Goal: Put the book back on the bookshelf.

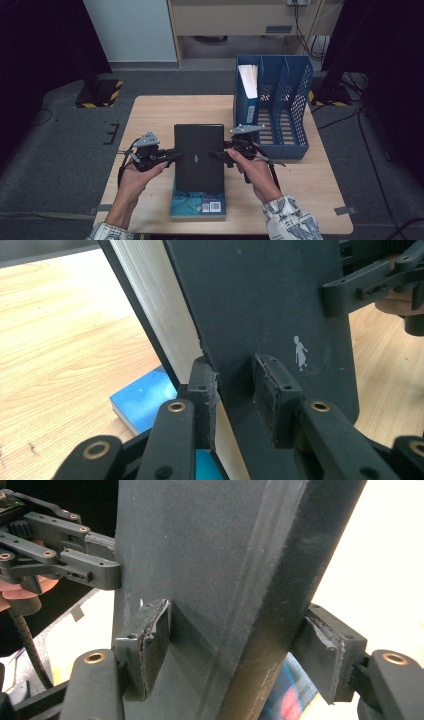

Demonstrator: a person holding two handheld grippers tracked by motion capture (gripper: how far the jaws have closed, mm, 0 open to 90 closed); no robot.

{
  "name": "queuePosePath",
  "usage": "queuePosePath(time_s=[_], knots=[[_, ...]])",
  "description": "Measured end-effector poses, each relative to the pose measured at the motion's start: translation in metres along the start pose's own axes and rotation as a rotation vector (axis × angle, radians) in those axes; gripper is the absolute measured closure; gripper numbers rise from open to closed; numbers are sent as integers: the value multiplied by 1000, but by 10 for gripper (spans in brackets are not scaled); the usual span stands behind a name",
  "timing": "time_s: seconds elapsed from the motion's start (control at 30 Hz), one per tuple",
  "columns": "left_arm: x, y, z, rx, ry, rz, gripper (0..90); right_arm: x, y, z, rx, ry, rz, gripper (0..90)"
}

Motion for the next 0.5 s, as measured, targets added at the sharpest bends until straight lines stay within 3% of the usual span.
queuePosePath(time_s=[0.5], knots=[[-2,3,-12,-18,-19,-19,729,-2,-9,-9,7,-9,13,340]])
Point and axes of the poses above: each handheld gripper's, and its own axes: x roughly backward along the jaws, z roughly out of its underside, y roughly to its left, the point moved 9 cm from there along -x, roughly forward along the jaws, and after that the axes turned 15 degrees about x, right-handed, at the moved point
